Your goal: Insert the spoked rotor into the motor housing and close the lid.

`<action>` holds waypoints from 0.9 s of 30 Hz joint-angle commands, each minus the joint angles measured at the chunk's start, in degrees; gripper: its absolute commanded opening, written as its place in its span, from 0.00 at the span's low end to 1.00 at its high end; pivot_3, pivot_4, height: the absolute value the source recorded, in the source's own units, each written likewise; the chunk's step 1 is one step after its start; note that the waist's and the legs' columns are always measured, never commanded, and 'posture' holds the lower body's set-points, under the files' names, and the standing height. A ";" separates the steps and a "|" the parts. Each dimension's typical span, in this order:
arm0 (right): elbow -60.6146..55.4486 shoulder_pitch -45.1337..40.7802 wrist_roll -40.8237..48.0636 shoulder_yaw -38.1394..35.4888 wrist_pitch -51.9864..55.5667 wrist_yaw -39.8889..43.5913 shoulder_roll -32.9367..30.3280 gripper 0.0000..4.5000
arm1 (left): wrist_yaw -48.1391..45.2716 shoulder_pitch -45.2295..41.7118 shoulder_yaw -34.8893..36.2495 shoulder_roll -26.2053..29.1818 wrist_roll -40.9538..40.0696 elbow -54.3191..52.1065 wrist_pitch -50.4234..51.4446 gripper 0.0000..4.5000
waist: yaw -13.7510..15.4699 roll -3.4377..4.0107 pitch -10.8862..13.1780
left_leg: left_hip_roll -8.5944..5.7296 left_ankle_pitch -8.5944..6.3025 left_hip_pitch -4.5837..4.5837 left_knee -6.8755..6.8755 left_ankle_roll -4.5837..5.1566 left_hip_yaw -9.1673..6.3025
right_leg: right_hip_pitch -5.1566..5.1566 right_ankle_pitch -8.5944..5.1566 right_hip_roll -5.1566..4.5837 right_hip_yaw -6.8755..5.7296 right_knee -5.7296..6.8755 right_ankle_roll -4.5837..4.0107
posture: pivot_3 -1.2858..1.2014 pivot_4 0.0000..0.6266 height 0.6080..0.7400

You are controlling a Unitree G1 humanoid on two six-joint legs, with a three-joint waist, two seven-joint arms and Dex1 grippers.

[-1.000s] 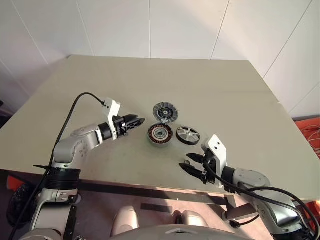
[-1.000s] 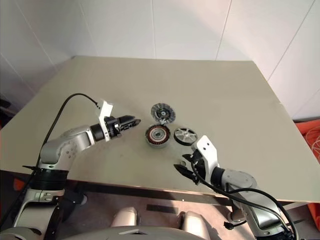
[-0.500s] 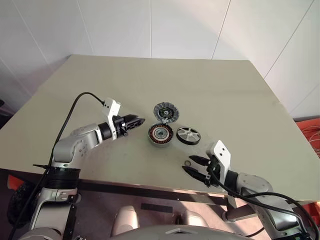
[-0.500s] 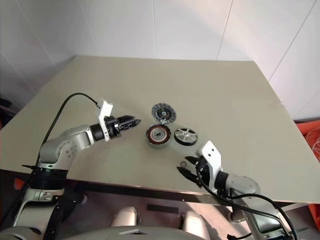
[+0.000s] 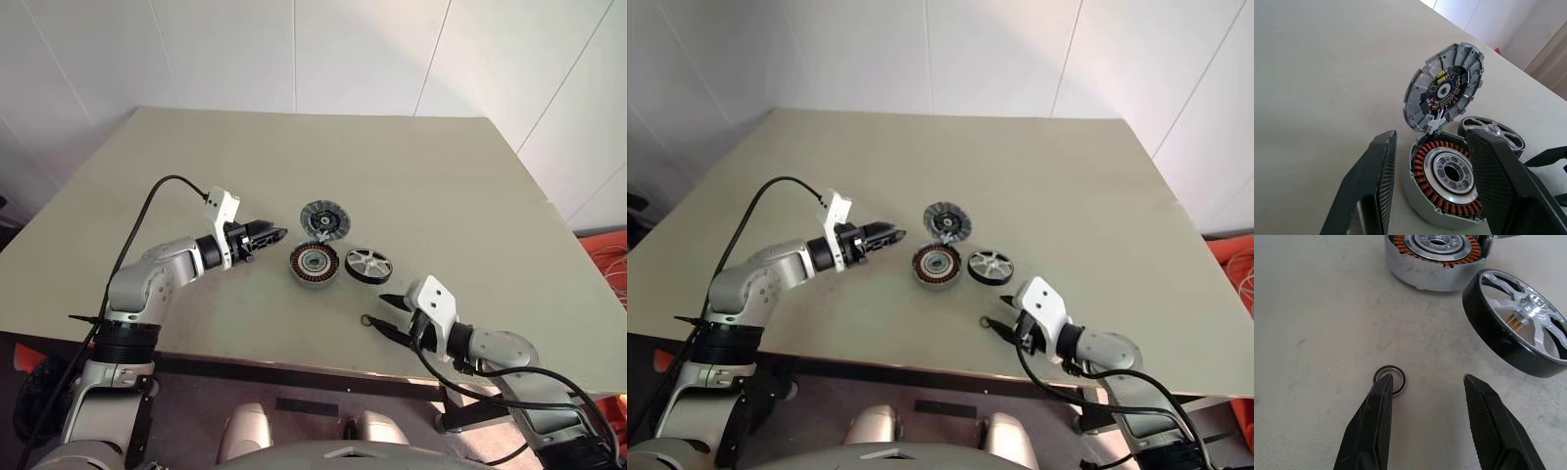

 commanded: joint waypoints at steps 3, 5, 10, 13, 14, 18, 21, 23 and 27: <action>-6.40 0.59 2.20 0.96 2.89 1.49 -0.24 0.56 | -0.22 0.06 0.73 0.94 -0.25 -1.82 -0.05 0.52 | -0.02 0.00 0.00 | 0.01 -0.04 0.01 0.00 0.07 0.00 | 0.00 0.00 0.00 0.00 0.01 0.00 | 0.52 0.00 1.00; -8.36 0.45 3.47 0.65 5.23 1.82 -0.46 0.56 | -0.10 0.36 0.68 0.95 -0.35 -2.12 0.10 0.52 | -0.05 0.00 0.00 | 0.00 -0.05 0.04 0.01 0.10 0.00 | 0.01 0.00 0.00 0.01 0.01 0.00 | 0.52 0.00 1.00; -9.46 -0.04 3.21 0.72 6.83 1.92 -0.68 0.56 | 0.21 0.44 0.62 0.60 -0.32 -2.07 0.06 0.52 | 0.01 0.00 0.00 | 0.02 -0.05 0.08 0.01 0.10 0.00 | 0.05 0.00 0.00 0.00 0.02 0.01 | 0.52 0.00 1.00; -8.82 0.01 2.62 1.08 6.54 1.69 -0.37 0.56 | 0.43 0.53 0.66 0.36 -0.34 -2.16 -0.06 0.52 | 0.02 0.00 0.00 | 0.01 -0.04 0.07 0.01 0.09 0.00 | 0.04 0.00 0.00 0.00 0.01 0.01 | 0.52 0.00 1.00; -8.72 0.04 2.76 0.97 6.51 1.79 -0.39 0.56 | 0.49 0.59 0.68 0.32 -0.33 -2.19 -0.11 0.52 | 0.02 0.00 0.00 | 0.01 -0.04 0.06 0.00 0.08 0.00 | 0.04 0.00 0.00 0.00 0.01 0.01 | 0.52 0.00 1.00; -8.05 0.28 3.86 0.45 6.17 3.37 -0.82 0.56 | 0.74 0.80 0.89 0.29 -0.36 -2.26 -0.22 0.52 | 0.01 0.00 0.00 | 0.01 -0.04 0.05 0.00 0.09 0.00 | 0.03 0.00 0.00 0.00 0.01 0.00 | 0.52 0.00 1.00; -8.05 1.56 4.28 1.08 6.38 4.61 -0.93 0.56 | 0.85 1.11 1.12 0.55 -0.58 -2.72 0.03 0.52 | 0.01 0.00 0.00 | 0.01 -0.05 0.06 0.00 0.10 0.00 | 0.04 0.00 0.00 0.00 0.01 0.00 | 0.52 0.00 1.00; -8.84 3.32 4.78 1.11 6.38 6.46 -2.18 0.56 | 0.92 1.51 1.28 0.99 -0.70 -3.25 0.35 0.52 | 0.03 0.00 0.00 | 0.01 -0.05 0.05 0.00 0.10 0.00 | 0.03 0.00 0.00 0.00 0.00 0.01 | 0.52 0.00 1.00; -8.12 2.73 4.33 1.63 5.53 7.76 -2.81 0.56 | 1.00 1.97 1.43 1.51 -0.88 -3.74 0.71 0.52 | -0.02 -0.01 0.01 | 0.01 -0.08 0.04 0.00 0.16 0.00 | 0.04 0.00 -0.01 0.00 -0.01 0.01 | 0.52 0.00 1.00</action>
